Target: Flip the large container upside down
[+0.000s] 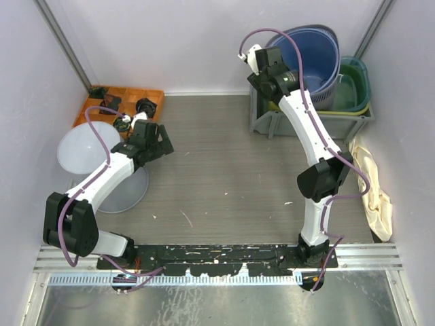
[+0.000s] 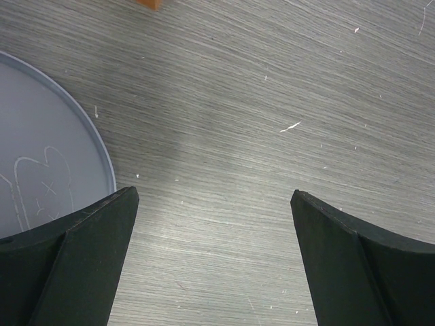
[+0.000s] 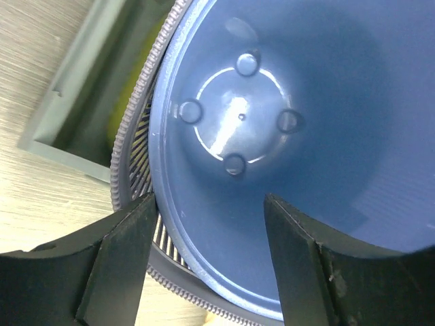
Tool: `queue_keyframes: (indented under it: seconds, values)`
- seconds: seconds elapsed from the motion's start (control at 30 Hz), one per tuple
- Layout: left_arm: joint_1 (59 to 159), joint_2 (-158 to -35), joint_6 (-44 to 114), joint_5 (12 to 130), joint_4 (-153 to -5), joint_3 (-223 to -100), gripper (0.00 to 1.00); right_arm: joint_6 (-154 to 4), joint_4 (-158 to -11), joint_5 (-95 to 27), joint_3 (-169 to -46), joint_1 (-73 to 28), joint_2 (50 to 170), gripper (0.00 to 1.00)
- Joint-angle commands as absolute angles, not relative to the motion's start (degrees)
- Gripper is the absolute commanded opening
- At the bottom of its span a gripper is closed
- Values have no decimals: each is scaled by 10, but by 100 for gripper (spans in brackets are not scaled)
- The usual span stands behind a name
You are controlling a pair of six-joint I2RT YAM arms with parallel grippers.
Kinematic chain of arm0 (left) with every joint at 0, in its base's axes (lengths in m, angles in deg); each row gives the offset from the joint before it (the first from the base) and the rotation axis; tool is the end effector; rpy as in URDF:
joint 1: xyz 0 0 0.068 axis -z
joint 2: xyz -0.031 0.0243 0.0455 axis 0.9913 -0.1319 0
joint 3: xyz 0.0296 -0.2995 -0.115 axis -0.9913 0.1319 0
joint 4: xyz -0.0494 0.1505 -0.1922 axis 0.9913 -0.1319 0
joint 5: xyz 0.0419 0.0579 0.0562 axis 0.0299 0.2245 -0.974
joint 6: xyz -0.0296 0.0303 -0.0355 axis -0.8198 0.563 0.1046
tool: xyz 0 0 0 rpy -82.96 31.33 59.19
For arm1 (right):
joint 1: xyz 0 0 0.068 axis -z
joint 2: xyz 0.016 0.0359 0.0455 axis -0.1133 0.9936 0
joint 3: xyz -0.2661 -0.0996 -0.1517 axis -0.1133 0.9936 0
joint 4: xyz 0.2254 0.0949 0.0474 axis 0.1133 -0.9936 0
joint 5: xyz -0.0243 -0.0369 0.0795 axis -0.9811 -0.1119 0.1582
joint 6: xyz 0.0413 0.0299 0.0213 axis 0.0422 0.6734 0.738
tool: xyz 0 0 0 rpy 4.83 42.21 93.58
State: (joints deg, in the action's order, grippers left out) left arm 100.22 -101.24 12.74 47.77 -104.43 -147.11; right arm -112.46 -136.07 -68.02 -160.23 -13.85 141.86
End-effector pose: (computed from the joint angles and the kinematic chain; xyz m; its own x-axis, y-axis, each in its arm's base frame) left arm 0.2686 -0.0762 0.3131 -0.6328 -0.3661 -0.6823 -0.2759 0.9299 -0.2431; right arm 0.4157 0.1364 0.4575 -0.4941 -0.6714 -0.5524 -0.2679 0.7220 -0.6379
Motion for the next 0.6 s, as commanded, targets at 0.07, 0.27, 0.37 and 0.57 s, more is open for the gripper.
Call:
queue_keyframes:
  seconds: [0.07,0.27,0.37,0.57]
  values:
    - [994,-1015,127,467,-1037,-1486,98,-1184,-1426,-865,-1550,-128,1455,63]
    - [994,-1024,124,470,-1041,-1496,98,-1172,-1435,-858,-1524,-111,1489,51]
    - [994,-1024,124,470,-1043,-1501,98,-1153,-1444,-836,-1533,-82,1523,51]
    - [994,-1020,126,465,-1048,-1508,98,-1138,-1423,-826,-1522,-31,1574,47]
